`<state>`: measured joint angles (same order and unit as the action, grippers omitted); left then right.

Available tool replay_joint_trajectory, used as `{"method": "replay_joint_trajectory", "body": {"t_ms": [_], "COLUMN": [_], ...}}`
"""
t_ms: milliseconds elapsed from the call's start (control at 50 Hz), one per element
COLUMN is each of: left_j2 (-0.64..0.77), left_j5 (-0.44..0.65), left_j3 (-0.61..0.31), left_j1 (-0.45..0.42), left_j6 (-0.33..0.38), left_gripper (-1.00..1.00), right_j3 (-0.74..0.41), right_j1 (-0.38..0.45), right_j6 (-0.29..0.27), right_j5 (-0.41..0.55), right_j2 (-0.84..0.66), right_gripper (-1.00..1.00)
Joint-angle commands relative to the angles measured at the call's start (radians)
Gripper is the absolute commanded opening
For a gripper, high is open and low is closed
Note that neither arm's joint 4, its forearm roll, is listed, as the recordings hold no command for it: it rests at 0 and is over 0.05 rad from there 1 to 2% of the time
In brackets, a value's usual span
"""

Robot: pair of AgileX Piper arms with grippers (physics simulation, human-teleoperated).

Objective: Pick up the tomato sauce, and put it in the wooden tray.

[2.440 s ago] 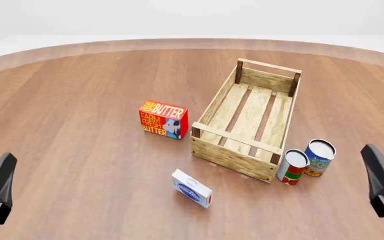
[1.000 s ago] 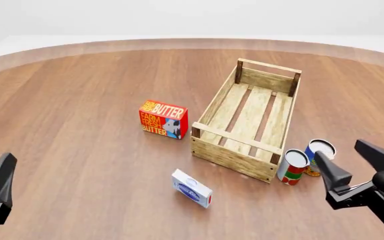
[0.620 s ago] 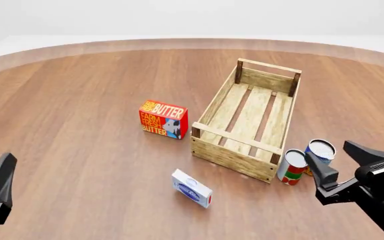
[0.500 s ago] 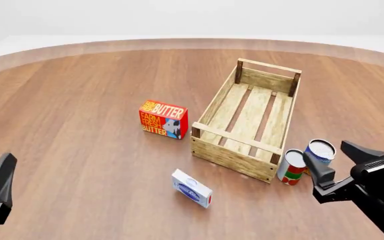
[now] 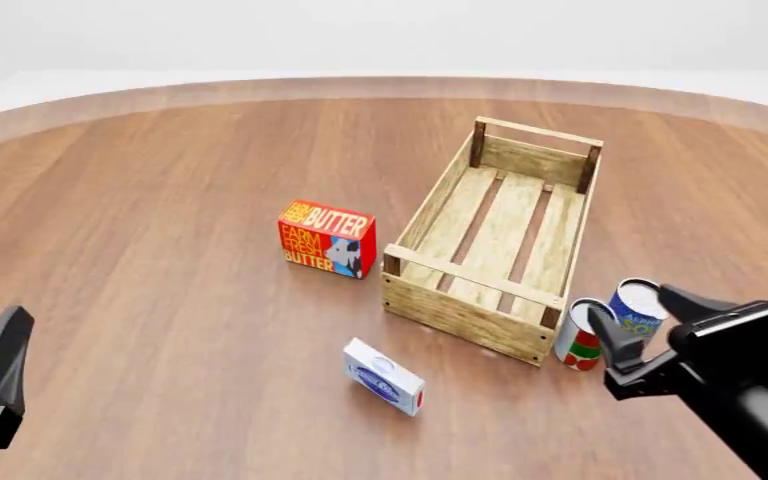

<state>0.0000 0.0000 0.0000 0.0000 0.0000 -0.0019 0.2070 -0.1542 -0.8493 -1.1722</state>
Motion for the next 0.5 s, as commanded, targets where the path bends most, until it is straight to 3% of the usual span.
{"method": "replay_joint_trajectory", "body": {"t_ms": [20, 500], "left_j2": [0.0, 0.0], "left_j5": [0.0, 0.0], "left_j3": [0.0, 0.0], "left_j1": [0.0, 0.0], "left_j6": [0.0, 0.0], "left_gripper": [1.0, 1.0], "right_j3": [0.0, -0.003], "right_j1": [0.003, 0.005], "right_j6": [0.011, 0.018], "right_j5": [-0.109, -0.202], "right_j2": [-0.129, -0.291], "right_gripper": [1.0, 1.0]}}
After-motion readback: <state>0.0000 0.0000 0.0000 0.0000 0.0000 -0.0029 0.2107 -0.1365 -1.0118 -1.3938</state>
